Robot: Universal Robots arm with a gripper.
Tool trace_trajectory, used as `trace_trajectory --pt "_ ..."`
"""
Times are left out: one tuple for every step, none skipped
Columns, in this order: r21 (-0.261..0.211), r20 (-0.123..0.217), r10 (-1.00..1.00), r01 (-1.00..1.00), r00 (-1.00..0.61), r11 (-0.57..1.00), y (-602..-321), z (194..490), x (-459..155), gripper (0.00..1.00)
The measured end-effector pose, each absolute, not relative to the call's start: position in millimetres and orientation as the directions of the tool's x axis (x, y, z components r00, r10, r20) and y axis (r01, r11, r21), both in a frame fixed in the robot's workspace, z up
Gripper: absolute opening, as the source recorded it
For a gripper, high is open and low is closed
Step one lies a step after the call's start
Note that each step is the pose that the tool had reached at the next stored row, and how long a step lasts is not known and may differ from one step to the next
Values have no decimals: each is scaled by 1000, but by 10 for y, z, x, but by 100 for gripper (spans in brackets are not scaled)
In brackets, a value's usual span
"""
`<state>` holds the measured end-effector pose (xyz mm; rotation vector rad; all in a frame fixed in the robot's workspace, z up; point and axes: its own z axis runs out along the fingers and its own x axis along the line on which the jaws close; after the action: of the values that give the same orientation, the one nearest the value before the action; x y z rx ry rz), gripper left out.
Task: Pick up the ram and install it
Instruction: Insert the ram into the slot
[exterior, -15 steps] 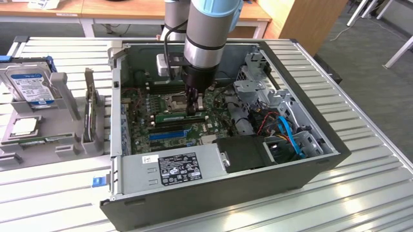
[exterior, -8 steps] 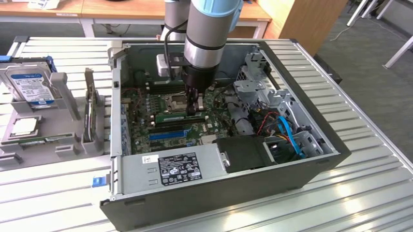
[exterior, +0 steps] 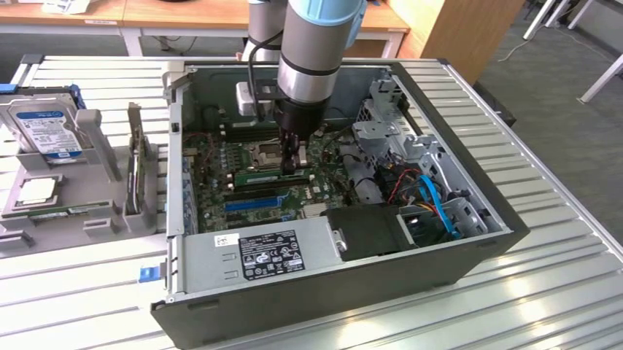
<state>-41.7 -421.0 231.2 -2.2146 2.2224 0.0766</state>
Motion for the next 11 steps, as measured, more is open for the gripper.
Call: trace_trajectory --pt "32 -37 -999 -999 -4 3 -4210 2310 -417 12" --pt "32 -37 -999 -999 -4 3 -4209 2307 -417 12" --pt "32 -37 -999 -999 -4 3 -4209 2303 -417 12" --pt "32 -37 -999 -999 -4 3 -4209 2299 -417 12" --pt "32 -37 -999 -999 -4 3 -4210 2295 -417 12" --pt "32 -37 -999 -999 -4 3 -4210 2291 -417 12" --pt "32 -37 -999 -999 -4 3 -4210 2287 -417 12" --pt "32 -37 -999 -999 -4 3 -4210 2284 -417 12" --pt "32 -37 -999 -999 -4 3 -4210 2281 -417 12" --pt "32 -37 -999 -999 -4 3 -4210 2277 -417 12" --pt "32 -37 -999 -999 -4 3 -4210 2272 -417 12"
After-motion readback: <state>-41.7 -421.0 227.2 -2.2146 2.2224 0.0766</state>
